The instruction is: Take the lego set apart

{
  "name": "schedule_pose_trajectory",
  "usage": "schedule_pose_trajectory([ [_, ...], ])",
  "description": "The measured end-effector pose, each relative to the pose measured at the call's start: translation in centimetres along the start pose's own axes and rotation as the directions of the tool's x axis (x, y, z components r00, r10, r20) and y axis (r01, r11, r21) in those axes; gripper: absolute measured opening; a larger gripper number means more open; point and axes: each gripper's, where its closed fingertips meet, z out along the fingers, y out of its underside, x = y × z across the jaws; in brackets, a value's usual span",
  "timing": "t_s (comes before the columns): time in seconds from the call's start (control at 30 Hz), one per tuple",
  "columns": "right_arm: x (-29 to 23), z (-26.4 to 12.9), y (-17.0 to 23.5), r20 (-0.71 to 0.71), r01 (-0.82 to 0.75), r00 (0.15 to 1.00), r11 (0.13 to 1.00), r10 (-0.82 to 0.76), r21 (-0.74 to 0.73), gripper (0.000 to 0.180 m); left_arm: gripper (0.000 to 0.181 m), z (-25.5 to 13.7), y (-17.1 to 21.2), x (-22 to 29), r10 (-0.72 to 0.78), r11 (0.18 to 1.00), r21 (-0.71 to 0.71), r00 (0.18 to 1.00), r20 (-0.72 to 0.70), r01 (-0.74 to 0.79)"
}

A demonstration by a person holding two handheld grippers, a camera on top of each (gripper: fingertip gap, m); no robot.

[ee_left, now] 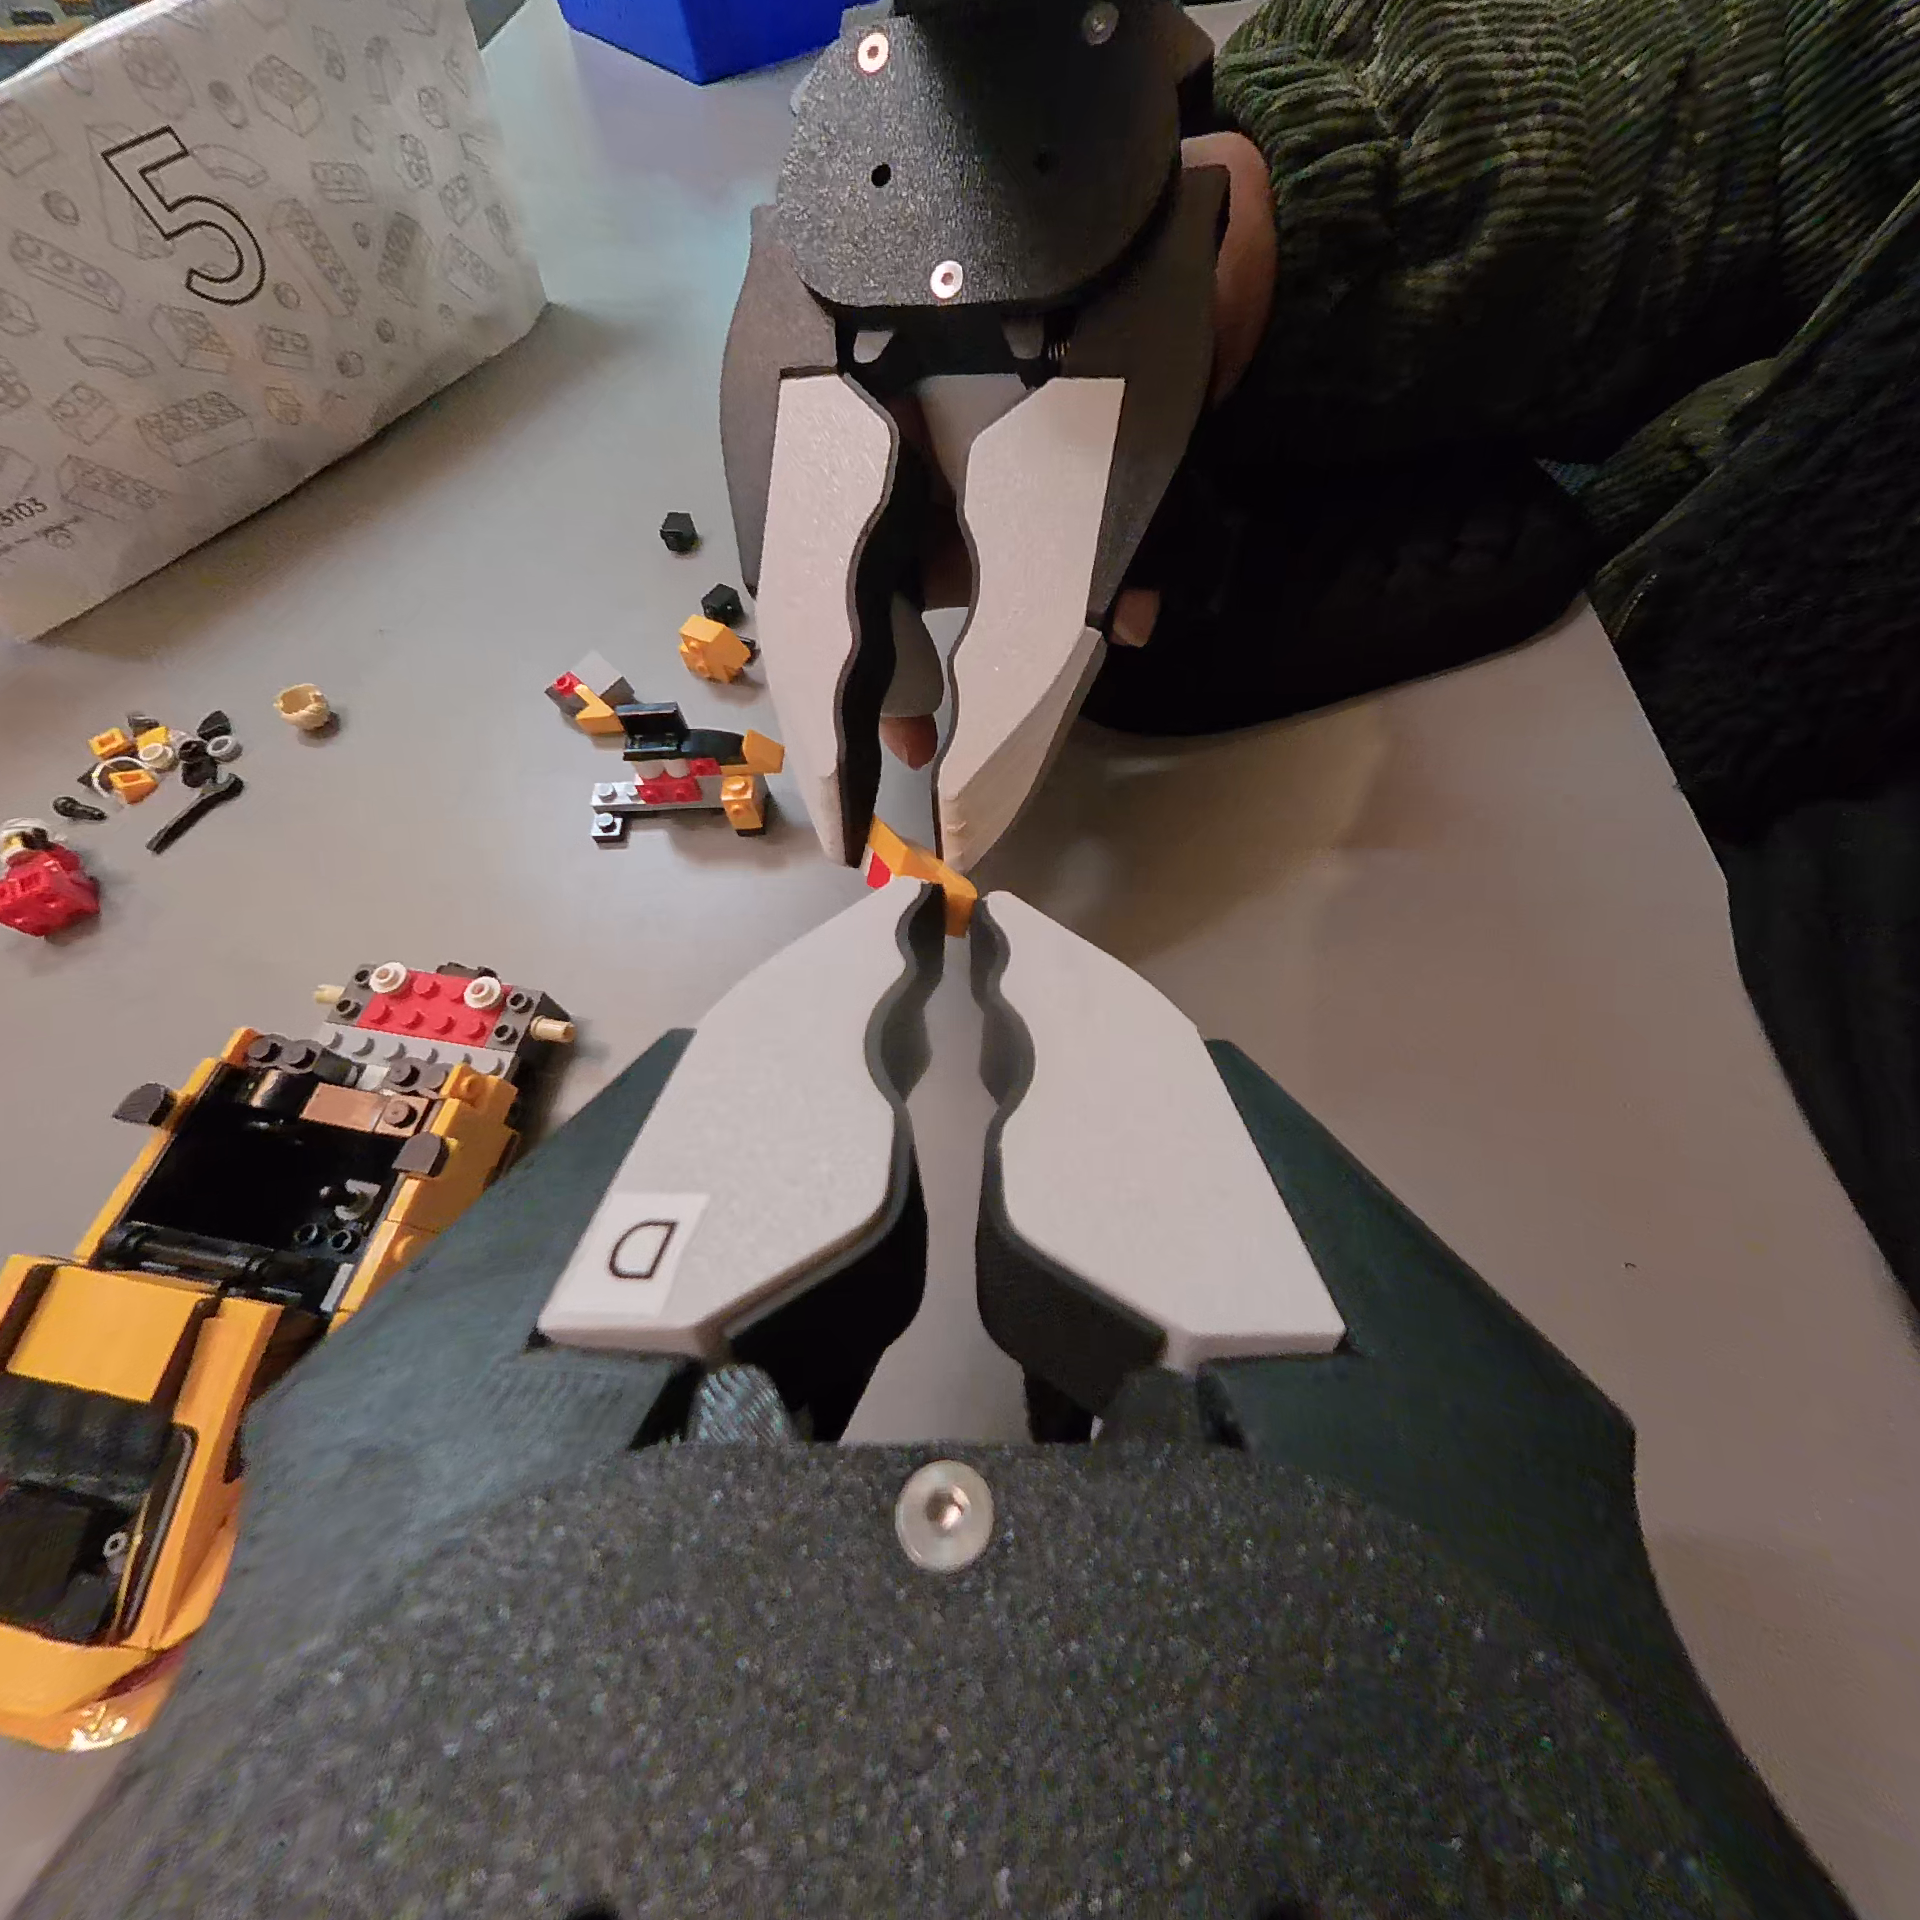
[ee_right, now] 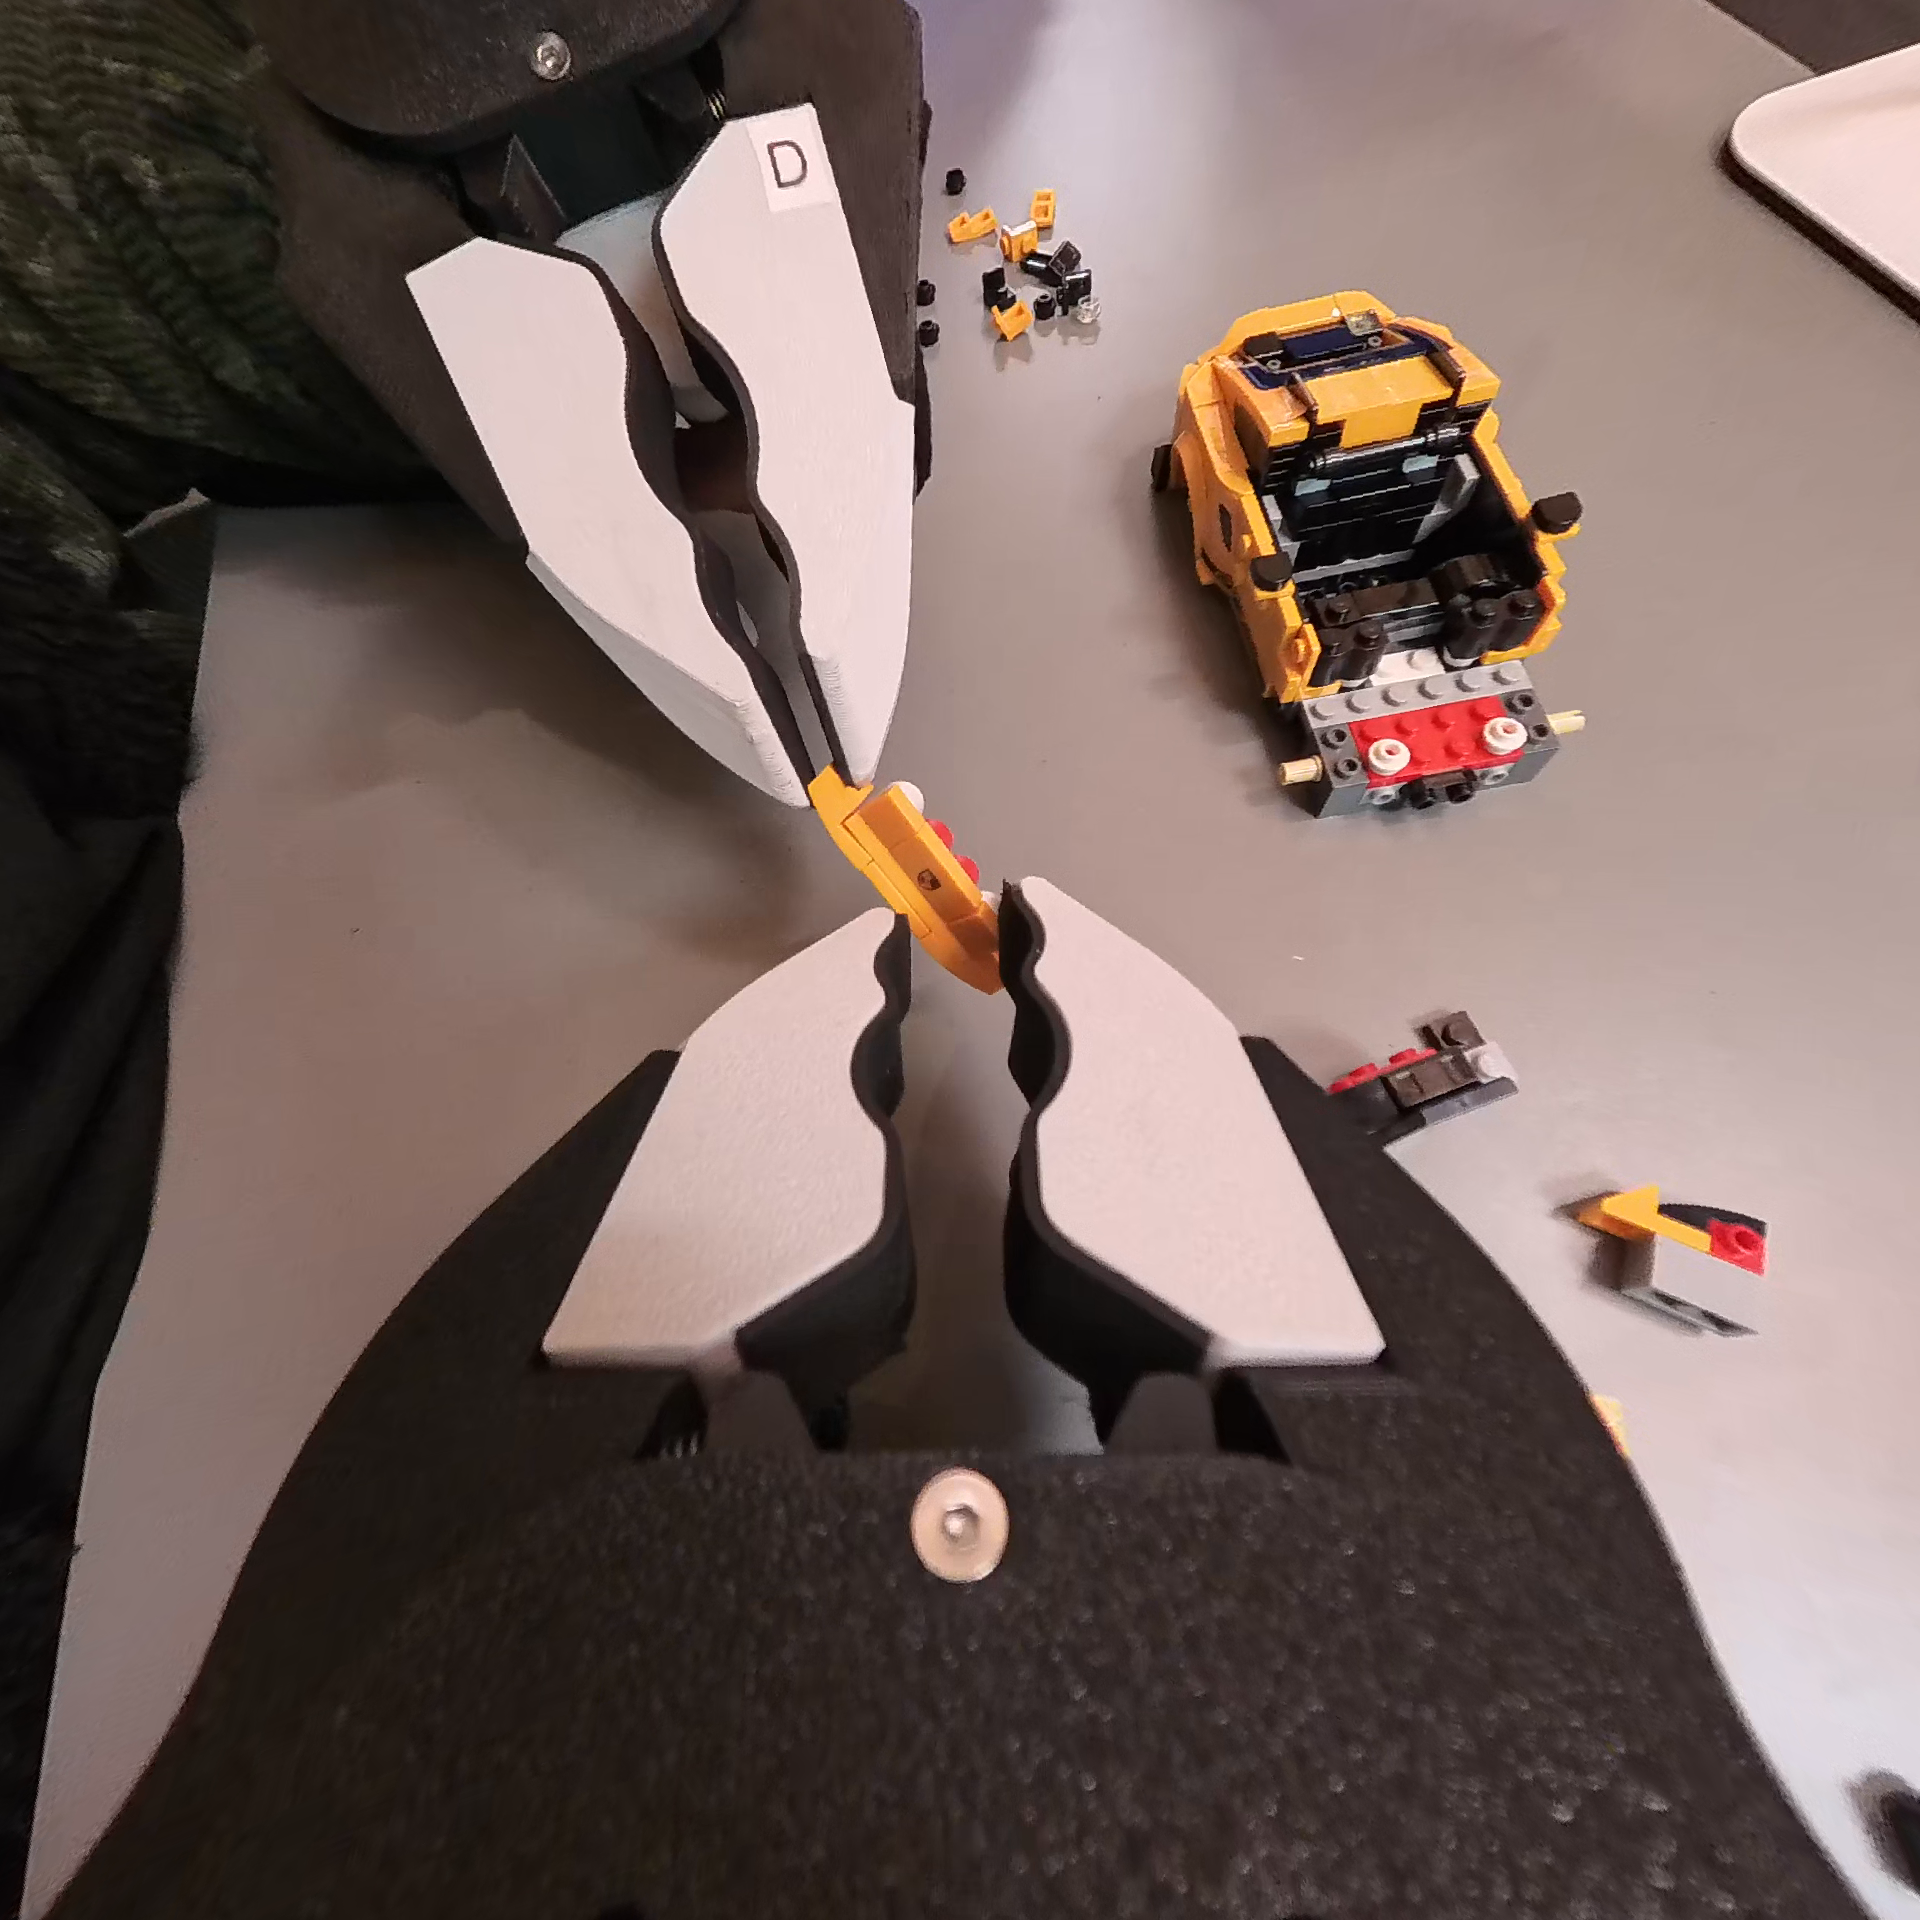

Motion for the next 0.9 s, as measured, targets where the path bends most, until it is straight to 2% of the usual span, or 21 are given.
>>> schedule_pose_trajectory([
  [0.27, -0.1, 0.0, 0.1, -0.003, -0.014, 1.0, 1.0, 0.014, -0.005, 0.015, 0.005, 0.1, 0.1, 0.3, -0.009, 1.0, 0.003, 1.0, -0.026, 0.009],
  [0.3, 1.0, -0.3, -0.2, -0.057, -0.037, 0.998, 0.999, 0.039, 0.026, 0.014, 0.005, 0.2, 0.1, 2.1, -0.011, 1.0, 0.002, 0.991, -0.134, 0.011],
  [0.33, 1.7, -0.9, -0.6, -0.065, -0.068, 0.995, 0.996, 0.071, 0.054, 0.014, 0.005, 0.9, 0.4, 3.4, -0.007, 1.0, -0.018, 0.983, -0.184, 0.004],
  [0.4, 1.5, -1.3, -0.1, -0.086, 0.033, 0.996, 0.999, -0.031, 0.02, 0.014, 0.006, 1.6, 1.3, 2.2, 0.145, 0.983, -0.106, 0.988, -0.042, -0.149],
  [0.43, 1.0, -1.1, 0.1, -0.106, 0.09, 0.99, 0.996, -0.089, 0.004, 0.014, 0.006, 1.0, 0.6, 1.6, 0.125, 0.989, -0.08, 0.992, -0.027, -0.127],
  [0.57, 1.2, -1.3, 0.0, -0.087, 0.03, 0.996, 0.999, -0.027, 0.027, 0.014, 0.006, 0.0, 0.7, 0.6, -0.032, 0.999, -0.019, 0.997, -0.066, 0.031],
  [0.67, 1.1, -1.4, 0.2, -0.061, 0.008, 0.998, 1.0, -0.006, 0.026, 0.014, 0.006, 0.6, 1.7, 0.9, -0.101, 0.993, -0.067, 0.989, -0.106, 0.094],
  [0.8, 0.9, -1.3, 0.4, -0.041, 0.005, 0.999, 1.0, -0.004, 0.015, 0.014, 0.018, 1.5, 3.7, 1.2, -0.129, 0.981, -0.161, 0.985, -0.117, 0.109],
  [0.9, 0.8, -1.2, 0.5, -0.03, 0.001, 1.0, 1.0, 0.0, 0.011, 0.014, 0.027, 1.5, 3.8, 1.4, -0.126, 0.98, -0.172, 0.984, -0.125, 0.103],
])
